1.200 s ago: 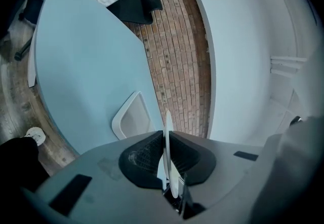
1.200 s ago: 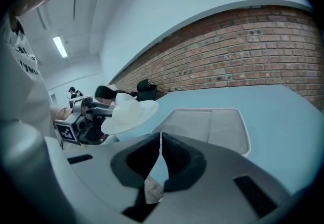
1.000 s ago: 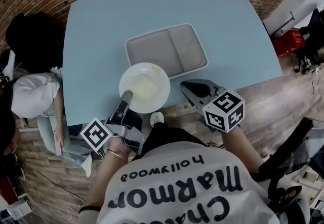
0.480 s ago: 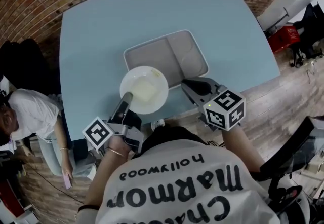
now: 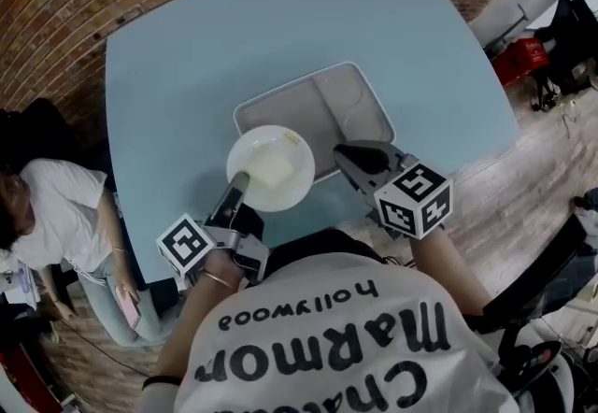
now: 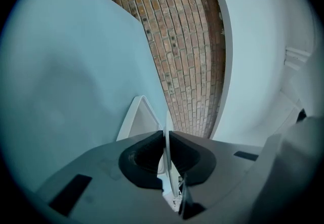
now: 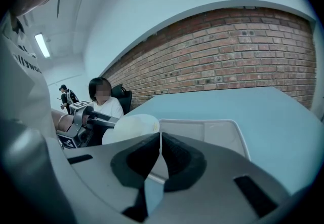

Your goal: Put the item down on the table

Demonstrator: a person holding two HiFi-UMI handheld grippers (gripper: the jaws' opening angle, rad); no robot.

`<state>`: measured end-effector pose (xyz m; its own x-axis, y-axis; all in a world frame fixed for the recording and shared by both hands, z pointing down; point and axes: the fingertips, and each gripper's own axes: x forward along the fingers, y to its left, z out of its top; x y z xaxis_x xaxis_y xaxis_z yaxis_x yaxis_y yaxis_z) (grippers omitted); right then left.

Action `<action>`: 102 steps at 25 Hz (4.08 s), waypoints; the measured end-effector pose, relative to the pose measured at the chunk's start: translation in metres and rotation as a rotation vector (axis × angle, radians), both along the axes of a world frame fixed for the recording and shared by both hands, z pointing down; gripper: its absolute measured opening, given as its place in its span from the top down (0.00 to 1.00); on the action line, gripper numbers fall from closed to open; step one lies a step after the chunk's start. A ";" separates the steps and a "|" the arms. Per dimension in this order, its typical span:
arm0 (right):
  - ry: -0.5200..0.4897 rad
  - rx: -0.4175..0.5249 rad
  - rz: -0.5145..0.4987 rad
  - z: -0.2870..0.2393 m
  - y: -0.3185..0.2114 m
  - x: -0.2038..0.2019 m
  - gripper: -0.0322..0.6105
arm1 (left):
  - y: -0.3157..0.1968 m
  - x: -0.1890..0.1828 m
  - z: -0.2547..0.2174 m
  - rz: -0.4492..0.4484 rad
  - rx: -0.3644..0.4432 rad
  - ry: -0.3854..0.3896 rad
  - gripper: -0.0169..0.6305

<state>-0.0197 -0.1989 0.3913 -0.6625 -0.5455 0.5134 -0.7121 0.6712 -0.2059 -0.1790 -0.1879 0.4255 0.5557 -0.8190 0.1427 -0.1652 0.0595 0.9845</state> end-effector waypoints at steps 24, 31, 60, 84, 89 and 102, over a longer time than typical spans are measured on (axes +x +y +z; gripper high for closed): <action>0.067 -0.046 0.020 0.027 -0.034 0.011 0.92 | -0.028 0.014 0.046 0.048 -0.052 -0.003 0.94; 0.051 -0.058 -0.039 0.028 -0.056 0.025 0.92 | -0.033 0.039 0.048 0.015 -0.077 -0.028 0.94; -0.014 -0.065 -0.131 0.030 -0.091 0.054 0.92 | -0.053 0.065 0.077 -0.122 -0.256 -0.103 0.94; 0.003 -0.070 -0.075 0.034 -0.098 0.070 0.92 | -0.083 0.053 0.093 -0.124 -0.286 -0.357 0.94; -0.004 -0.065 -0.065 0.034 -0.098 0.073 0.92 | -0.089 0.058 0.092 -0.080 -0.247 -0.415 0.94; -0.001 -0.078 -0.075 0.035 -0.097 0.067 0.92 | -0.102 0.060 0.083 0.041 -0.158 -0.674 0.89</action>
<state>0.0477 -0.2964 0.4265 -0.7005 -0.4527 0.5516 -0.6603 0.7044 -0.2605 -0.1192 -0.2902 0.5085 0.3340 -0.7400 0.5838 -0.7430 0.1744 0.6462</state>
